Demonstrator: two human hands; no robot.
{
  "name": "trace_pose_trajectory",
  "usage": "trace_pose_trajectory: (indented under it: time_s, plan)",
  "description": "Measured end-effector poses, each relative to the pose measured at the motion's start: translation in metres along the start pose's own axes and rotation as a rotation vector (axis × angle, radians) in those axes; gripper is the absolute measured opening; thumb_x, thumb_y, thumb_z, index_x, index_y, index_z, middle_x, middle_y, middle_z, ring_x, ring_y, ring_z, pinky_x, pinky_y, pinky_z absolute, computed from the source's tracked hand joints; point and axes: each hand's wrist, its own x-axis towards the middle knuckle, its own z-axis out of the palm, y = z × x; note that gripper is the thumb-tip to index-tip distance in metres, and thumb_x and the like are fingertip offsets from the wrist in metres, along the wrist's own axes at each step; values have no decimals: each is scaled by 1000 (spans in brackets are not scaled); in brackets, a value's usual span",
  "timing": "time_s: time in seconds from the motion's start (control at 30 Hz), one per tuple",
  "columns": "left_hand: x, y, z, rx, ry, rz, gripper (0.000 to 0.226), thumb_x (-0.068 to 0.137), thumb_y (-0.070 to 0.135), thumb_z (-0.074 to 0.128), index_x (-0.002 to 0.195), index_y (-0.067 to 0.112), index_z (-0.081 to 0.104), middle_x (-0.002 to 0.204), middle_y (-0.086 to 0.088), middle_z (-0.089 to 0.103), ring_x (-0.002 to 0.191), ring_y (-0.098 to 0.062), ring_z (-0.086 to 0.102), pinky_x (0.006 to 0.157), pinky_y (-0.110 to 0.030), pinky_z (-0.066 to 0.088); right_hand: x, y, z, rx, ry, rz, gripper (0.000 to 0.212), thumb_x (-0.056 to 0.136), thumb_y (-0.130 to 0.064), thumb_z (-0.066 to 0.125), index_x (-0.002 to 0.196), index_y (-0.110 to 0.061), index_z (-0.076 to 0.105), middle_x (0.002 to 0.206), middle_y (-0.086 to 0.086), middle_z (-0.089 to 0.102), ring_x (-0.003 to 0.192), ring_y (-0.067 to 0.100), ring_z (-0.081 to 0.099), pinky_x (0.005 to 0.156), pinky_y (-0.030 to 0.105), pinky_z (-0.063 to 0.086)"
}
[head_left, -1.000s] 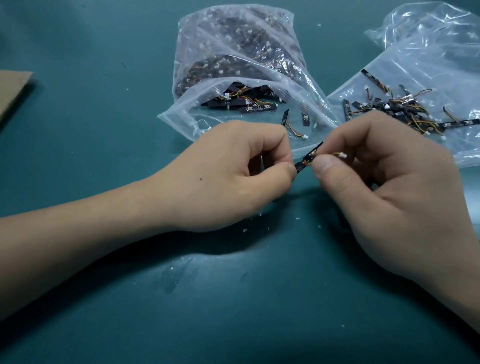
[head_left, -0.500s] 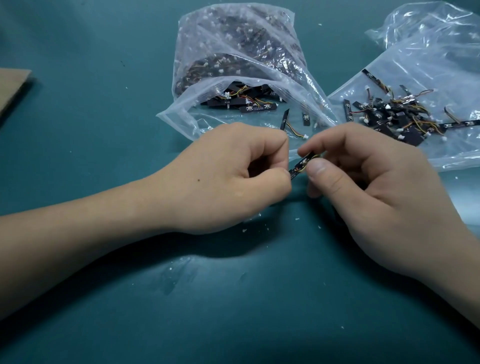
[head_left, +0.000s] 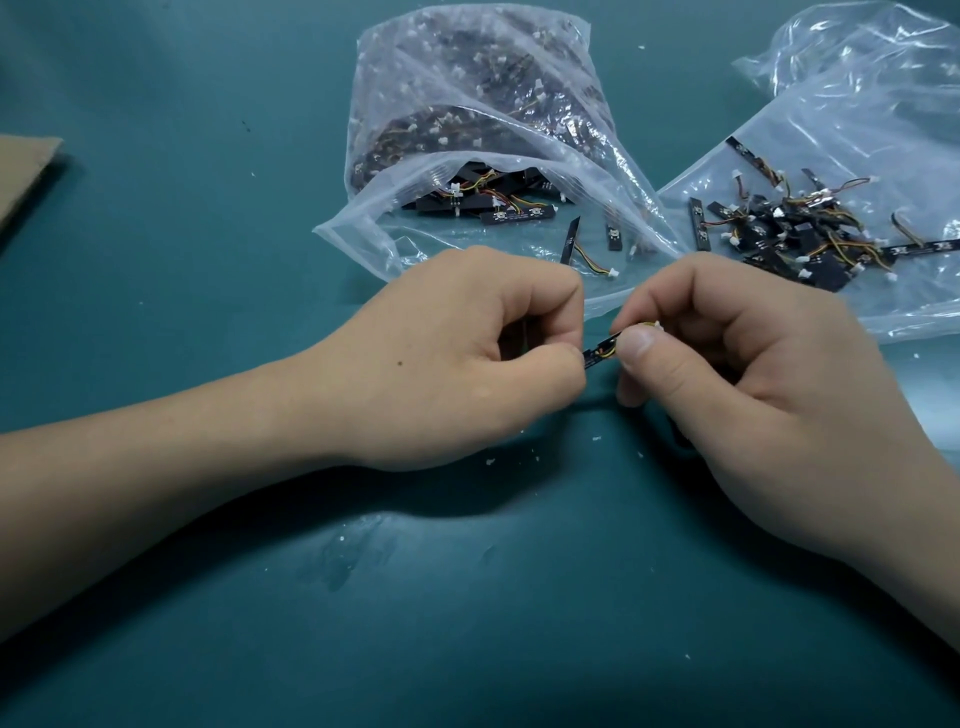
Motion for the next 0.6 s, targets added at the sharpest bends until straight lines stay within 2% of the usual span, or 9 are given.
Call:
trace_pose_trajectory:
  time_s: [0.17,0.6]
  plan:
    - [0,0,0,8,1,3,16,84,23,58,69,19,54,59,3,53,56,-13,47,56,-26,39,-1,0,1,24,-4,0,7,95,-28,60,89,-30,62,72,-6,71,52,16,53,49,17,40]
    - [0,-2,0,-15,7,2,15,85,21,58,70,19,56,62,3,57,57,-11,49,57,-23,41,-1,0,1,11,9,2,7,97,-29,60,91,-30,62,72,-9,72,52,12,56,51,12,38]
